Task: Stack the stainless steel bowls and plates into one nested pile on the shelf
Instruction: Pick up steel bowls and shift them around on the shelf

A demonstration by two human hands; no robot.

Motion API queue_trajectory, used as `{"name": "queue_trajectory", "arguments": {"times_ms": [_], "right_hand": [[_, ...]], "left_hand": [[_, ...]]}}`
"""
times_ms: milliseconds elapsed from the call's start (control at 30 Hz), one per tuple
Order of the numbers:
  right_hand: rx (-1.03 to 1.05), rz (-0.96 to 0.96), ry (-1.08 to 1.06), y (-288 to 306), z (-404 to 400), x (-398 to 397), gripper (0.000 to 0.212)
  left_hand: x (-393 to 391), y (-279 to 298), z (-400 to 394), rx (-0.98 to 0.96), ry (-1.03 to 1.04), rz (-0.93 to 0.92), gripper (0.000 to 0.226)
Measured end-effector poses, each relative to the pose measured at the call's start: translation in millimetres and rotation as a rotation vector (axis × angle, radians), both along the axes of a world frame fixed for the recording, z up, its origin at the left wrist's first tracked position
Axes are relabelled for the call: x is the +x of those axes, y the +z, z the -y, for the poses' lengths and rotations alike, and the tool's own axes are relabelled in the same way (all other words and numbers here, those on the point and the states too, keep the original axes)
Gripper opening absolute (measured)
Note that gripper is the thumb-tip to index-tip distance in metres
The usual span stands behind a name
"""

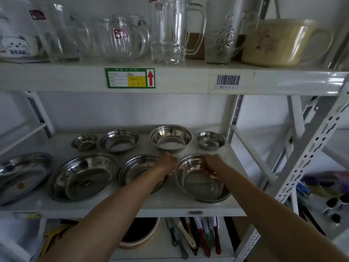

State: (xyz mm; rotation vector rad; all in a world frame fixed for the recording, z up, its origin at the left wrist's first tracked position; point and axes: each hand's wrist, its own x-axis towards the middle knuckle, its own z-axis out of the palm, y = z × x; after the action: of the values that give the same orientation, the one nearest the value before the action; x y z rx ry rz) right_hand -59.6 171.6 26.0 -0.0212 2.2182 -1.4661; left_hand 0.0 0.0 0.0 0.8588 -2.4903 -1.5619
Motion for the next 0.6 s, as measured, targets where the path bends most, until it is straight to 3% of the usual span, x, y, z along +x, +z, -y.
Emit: {"name": "queue_trajectory", "arguments": {"times_ms": [133, 233, 400, 600], "right_hand": [[0.076, -0.032, -0.105, -7, -11, -21, 0.028], [0.104, -0.050, -0.123, -18, -23, -37, 0.028], [0.119, -0.025, -0.188, -35, -38, -57, 0.033], [0.256, -0.088, -0.278, -54, -55, -68, 0.033]], "left_hand": [[-15, -6, 0, -0.044, -0.063, 0.001, 0.033], [-30, -11, 1, -0.090, -0.106, -0.010, 0.061], [-50, -17, 5, -0.228, -0.182, 0.055, 0.056], [-63, -22, 9, -0.432, -0.206, 0.146, 0.075]]}}
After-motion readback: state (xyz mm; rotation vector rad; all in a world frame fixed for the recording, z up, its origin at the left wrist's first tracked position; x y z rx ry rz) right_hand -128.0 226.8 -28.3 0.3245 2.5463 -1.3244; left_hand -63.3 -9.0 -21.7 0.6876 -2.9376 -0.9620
